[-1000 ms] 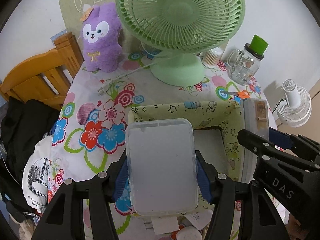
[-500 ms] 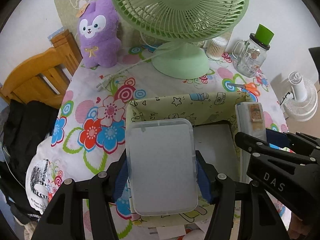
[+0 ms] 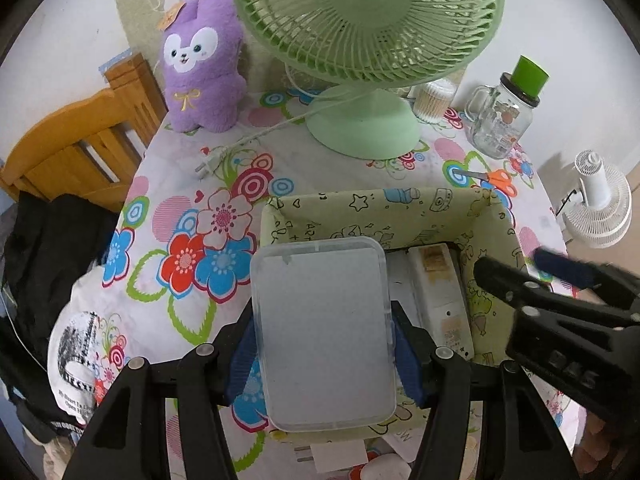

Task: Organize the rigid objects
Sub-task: 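Carry both items over the fabric box while the right tool releases the remote inside, then lower the translucent case into the fabric box and open the left tool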

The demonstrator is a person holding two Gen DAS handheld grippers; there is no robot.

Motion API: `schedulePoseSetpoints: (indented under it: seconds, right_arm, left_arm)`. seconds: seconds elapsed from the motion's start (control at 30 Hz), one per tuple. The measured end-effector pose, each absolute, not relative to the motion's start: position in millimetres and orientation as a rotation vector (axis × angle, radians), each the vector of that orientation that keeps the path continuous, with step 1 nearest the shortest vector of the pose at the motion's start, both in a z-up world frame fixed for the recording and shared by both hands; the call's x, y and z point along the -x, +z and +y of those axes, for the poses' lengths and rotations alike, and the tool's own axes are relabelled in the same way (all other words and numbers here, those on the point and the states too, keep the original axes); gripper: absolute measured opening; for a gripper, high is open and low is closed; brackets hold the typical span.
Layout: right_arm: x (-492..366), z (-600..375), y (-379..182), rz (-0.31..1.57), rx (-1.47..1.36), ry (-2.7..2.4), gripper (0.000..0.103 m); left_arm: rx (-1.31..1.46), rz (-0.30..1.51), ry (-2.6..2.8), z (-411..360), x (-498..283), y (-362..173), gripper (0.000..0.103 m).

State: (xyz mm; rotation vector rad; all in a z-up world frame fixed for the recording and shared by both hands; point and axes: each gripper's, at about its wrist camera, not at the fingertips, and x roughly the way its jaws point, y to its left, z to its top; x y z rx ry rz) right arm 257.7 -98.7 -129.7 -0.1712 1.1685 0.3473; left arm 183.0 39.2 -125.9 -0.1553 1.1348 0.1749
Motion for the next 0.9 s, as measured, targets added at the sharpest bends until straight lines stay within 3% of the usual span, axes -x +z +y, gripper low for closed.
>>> schedulePoseSetpoints:
  seconds: [0.03,0.2,0.67,0.8,0.9]
  right_arm:
    - [-255.2,-101.3,-122.4,1.139,0.156,0.348,0.085]
    - [-249.8,-106.4,-100.6,1.048,0.141,0.350,0.092]
    - [-262.5,-119.0,-134.8,1.148,0.142,0.297,0.092]
    - [-263.1,-119.5,-141.8,1.165,0.141,0.298,0.092]
    - [-262.7,-118.7,-143.6,1.171,0.142,0.300,0.092]
  left_arm:
    - [0.151,1.134,0.171,37.6,-183.3,-124.7,0.062]
    - [0.140,1.131,0.140,25.2,-188.7,-124.6,0.062]
    - [0.074,1.189,0.172,19.8,-196.8,-154.1,0.064]
    - [0.079,1.189,0.157,14.9,-196.2,-152.2,0.081]
    - [0.093,1.191,0.150,14.1,-195.6,-151.2,0.084]
